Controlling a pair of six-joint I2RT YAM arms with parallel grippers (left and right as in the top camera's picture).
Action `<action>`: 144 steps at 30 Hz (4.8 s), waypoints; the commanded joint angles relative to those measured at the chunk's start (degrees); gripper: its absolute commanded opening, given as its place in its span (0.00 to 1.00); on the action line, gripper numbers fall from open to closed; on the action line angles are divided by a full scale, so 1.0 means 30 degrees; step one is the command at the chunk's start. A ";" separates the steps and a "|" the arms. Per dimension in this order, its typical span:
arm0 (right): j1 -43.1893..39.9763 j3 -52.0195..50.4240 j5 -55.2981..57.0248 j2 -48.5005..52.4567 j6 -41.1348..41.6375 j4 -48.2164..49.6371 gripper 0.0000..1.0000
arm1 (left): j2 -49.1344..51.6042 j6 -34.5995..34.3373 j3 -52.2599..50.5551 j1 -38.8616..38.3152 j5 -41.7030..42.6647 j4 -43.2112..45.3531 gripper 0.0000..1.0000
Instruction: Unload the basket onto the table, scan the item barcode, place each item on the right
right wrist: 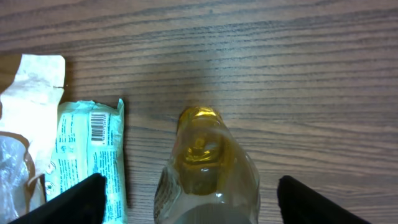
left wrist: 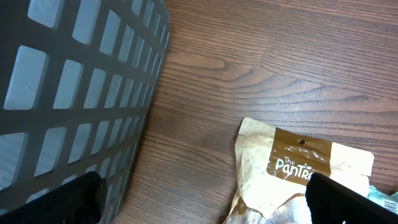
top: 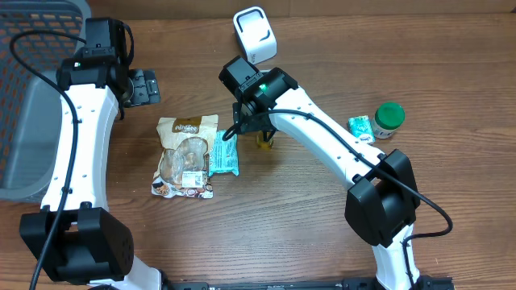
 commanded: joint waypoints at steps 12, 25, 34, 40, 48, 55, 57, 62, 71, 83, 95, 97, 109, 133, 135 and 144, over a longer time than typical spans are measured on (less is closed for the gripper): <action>-0.0073 0.0000 0.0342 -0.0605 -0.0772 -0.0117 0.40 | -0.0226 0.0277 0.0408 0.0175 0.0022 0.0029 0.99; -0.0073 0.0000 0.0335 -0.0605 -0.3169 -0.0335 0.59 | -0.0226 0.0277 0.0408 0.0175 0.0022 0.0029 0.99; -0.0153 0.0481 0.0335 -0.0605 -0.3155 0.0393 1.00 | -0.0226 0.0277 0.0408 0.0175 0.0022 0.0029 1.00; -0.1464 0.2623 0.0335 -0.0605 -0.2951 0.0933 1.00 | -0.0226 0.0277 0.0408 0.0175 0.0022 0.0029 0.99; -0.3818 0.2652 -0.1239 -0.0605 -0.2958 0.1647 1.00 | -0.0226 0.0277 0.0408 0.0175 0.0022 0.0029 0.99; -0.4947 0.2652 -0.1231 -0.0605 -0.2958 0.1370 1.00 | -0.0226 0.0277 0.0408 0.0175 0.0022 0.0029 1.00; -0.5100 0.2652 -0.1239 -0.0605 -0.2958 0.1370 1.00 | -0.0226 0.0277 0.0408 0.0182 0.0022 0.0029 1.00; -0.5144 0.2652 -0.1239 -0.0605 -0.2958 0.1377 1.00 | -0.0226 0.0277 0.0408 0.0182 0.0022 0.0029 1.00; -0.5144 0.2652 -0.1239 -0.0605 -0.2951 0.1370 1.00 | -0.0226 0.0277 0.0408 0.0182 0.0022 0.0029 0.99; -0.5144 0.2652 -0.1239 -0.0605 -0.2958 0.1377 1.00 | -0.0226 0.0277 0.0408 0.0182 0.0022 0.0029 1.00; -0.5144 0.2652 -0.1239 -0.0605 -0.2958 0.1377 1.00 | -0.0226 0.0277 0.0408 0.0182 0.0022 0.0029 0.99; -0.5144 0.2652 -0.1239 -0.0605 -0.2958 0.1370 1.00 | -0.0226 0.0277 0.0408 0.0175 0.0022 0.0029 0.99; -0.5144 0.2652 -0.1239 -0.0605 -0.2958 0.1370 1.00 | -0.0226 0.0277 0.0408 0.0175 0.0022 0.0029 1.00; -0.5144 0.2652 -0.1239 -0.0605 -0.2958 0.1377 1.00 | -0.0226 0.0277 0.0408 0.0175 0.0022 0.0029 1.00; -0.5144 0.2652 -0.1239 -0.0605 -0.2958 0.1377 1.00 | -0.0226 0.0277 0.0408 0.0175 0.0022 0.0029 1.00; -0.5144 0.2652 -0.1239 -0.0605 -0.2958 0.1377 1.00 | -0.0226 0.0277 0.0408 0.0175 0.0022 0.0029 0.99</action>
